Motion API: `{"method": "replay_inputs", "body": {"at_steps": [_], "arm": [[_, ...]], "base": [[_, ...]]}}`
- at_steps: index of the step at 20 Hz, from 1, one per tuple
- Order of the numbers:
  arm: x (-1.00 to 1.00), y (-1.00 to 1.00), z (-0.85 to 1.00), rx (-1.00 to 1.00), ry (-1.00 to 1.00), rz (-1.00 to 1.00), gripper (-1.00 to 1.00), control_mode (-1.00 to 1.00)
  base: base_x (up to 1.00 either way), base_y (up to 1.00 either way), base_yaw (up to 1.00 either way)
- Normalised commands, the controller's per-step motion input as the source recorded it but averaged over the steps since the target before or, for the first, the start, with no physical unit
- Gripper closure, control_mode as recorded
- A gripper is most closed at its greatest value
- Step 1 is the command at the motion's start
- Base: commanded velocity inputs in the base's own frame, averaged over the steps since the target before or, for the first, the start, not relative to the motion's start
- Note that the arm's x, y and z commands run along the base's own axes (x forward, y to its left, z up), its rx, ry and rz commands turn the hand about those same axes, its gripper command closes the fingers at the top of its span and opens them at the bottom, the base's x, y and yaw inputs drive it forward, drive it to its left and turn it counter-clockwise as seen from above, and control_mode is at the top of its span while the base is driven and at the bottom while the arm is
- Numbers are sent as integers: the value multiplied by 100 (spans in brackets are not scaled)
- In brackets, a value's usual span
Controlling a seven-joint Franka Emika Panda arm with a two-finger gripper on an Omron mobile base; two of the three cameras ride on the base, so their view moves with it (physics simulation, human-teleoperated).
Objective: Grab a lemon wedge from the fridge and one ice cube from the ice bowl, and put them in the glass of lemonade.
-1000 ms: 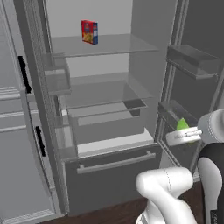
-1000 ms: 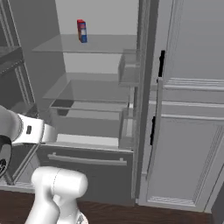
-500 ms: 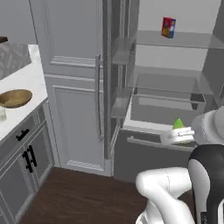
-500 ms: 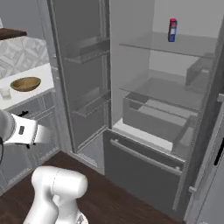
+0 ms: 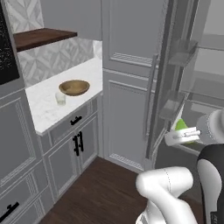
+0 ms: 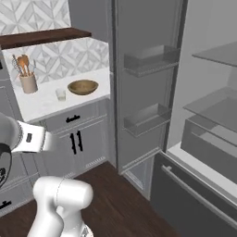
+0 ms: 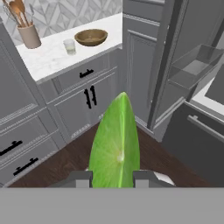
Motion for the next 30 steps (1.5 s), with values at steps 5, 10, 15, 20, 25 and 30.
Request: {"method": "replay_inputs", "body": {"at_steps": [5,10,15,20,25,30], "arm": [[0,0,0,0,0,0,100,100],[0,0,0,0,0,0,100,100],[0,0,0,0,0,0,100,100],[0,0,0,0,0,0,100,100],[0,0,0,0,0,0,100,100],[0,0,0,0,0,0,100,100]], "base": [[-4,33,0],[94,69,-2],[100,54,-1],[100,1,2],[100,-10,8],[73,-1,7]]}}
